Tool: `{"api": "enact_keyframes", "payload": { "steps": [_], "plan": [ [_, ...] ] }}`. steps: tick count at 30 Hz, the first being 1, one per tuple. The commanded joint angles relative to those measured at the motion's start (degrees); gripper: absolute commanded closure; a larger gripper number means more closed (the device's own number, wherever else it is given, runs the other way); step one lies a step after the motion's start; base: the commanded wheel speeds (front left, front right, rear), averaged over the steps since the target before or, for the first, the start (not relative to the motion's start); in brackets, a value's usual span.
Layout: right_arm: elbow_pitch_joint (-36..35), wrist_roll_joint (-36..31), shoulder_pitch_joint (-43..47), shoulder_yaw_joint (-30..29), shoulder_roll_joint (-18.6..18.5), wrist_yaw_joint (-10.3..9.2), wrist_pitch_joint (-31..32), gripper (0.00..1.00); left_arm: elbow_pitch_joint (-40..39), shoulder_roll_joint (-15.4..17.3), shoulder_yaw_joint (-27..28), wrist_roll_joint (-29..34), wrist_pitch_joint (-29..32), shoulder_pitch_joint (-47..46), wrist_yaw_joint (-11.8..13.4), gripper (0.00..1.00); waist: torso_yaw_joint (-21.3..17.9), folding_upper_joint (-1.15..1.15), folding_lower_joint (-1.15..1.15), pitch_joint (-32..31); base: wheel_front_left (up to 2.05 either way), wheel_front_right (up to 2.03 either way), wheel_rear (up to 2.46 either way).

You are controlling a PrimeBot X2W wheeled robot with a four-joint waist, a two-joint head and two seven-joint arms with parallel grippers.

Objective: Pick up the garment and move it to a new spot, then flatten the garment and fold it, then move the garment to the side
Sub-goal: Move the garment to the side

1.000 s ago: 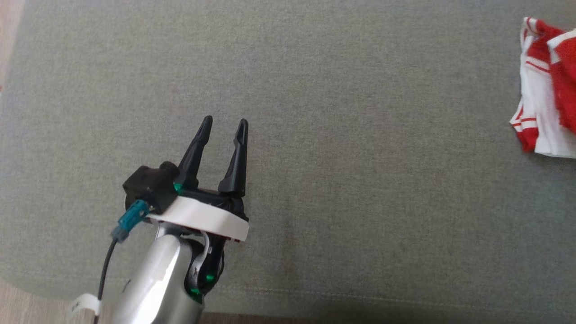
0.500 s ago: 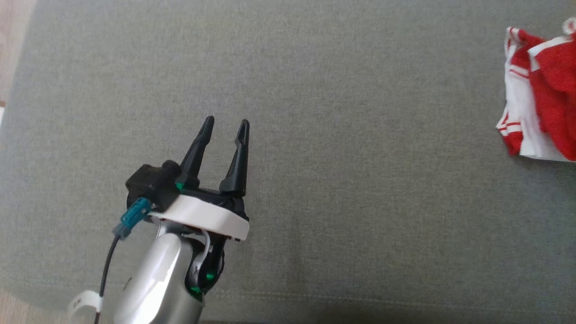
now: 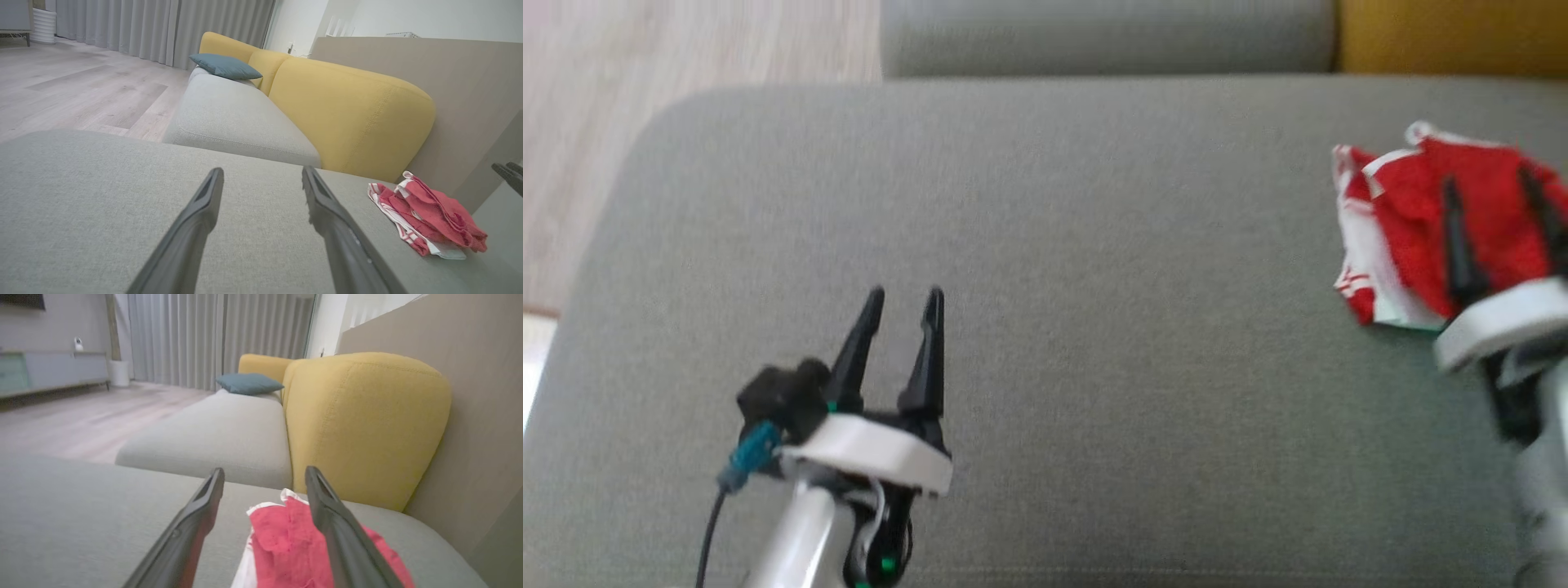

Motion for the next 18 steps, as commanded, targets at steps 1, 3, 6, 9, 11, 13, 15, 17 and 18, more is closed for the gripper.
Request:
{"api": "enact_keyframes", "payload": {
  "steps": [1,3,6,9,11,13,15,17,18],
  "plan": [
    [-2.6,1.2,0.5,0.6,0.8,-0.05,-1.8,0.00,-1.5,0.3,2.5,0.5,-0.4,-0.4,0.0,0.00,-1.6,0.00,0.00,-3.8,0.00,0.00,0.00],
    [-4.4,2.6,3.0,0.6,4.0,-0.05,-3.5,0.00,-1.5,0.3,3.4,0.9,-0.4,1.0,0.0,0.00,-2.2,0.00,0.00,-4.8,0.00,0.00,0.00],
    [-7.1,2.4,6.8,0.7,8.0,-0.05,-5.1,0.00,-1.7,0.3,4.9,1.0,-0.4,3.1,0.0,0.00,-2.8,0.00,0.00,-6.1,0.00,0.00,0.00],
    [-9.6,0.9,10.7,0.0,11.3,-0.05,-6.1,0.00,-1.8,0.3,5.6,1.5,-0.4,4.8,-0.5,0.00,-2.9,0.00,0.00,-7.1,0.00,0.00,0.00],
    [-11.0,0.6,13.4,-0.9,13.0,-0.05,-6.4,0.00,-1.8,0.3,6.1,1.7,-0.4,5.9,-0.6,0.00,-2.8,0.00,0.00,-7.7,0.00,0.00,0.00],
    [-12.0,1.1,15.8,-1.6,14.3,-0.05,-6.6,0.00,-1.9,0.3,6.4,2.0,-0.4,6.9,-0.7,0.00,-2.8,0.00,0.00,-8.3,0.00,0.00,0.00],
    [-12.8,1.7,18.0,-2.0,15.0,-0.05,-6.7,0.00,-2.3,0.3,7.1,2.5,-0.4,7.9,-0.1,0.00,-2.7,0.00,0.00,-8.7,0.00,0.00,0.00],
    [-13.3,2.2,19.9,-2.0,15.4,-0.05,-6.8,0.00,-2.4,0.3,7.4,2.6,-0.4,9.0,0.2,0.00,-2.7,0.00,0.00,-8.9,0.00,0.00,0.00],
    [-13.5,2.5,20.8,-2.0,15.5,-0.05,-6.9,0.00,-2.6,0.3,7.5,2.7,-0.4,9.5,0.2,0.00,-2.7,0.00,0.00,-9.0,0.00,0.00,0.00]
  ]
}}
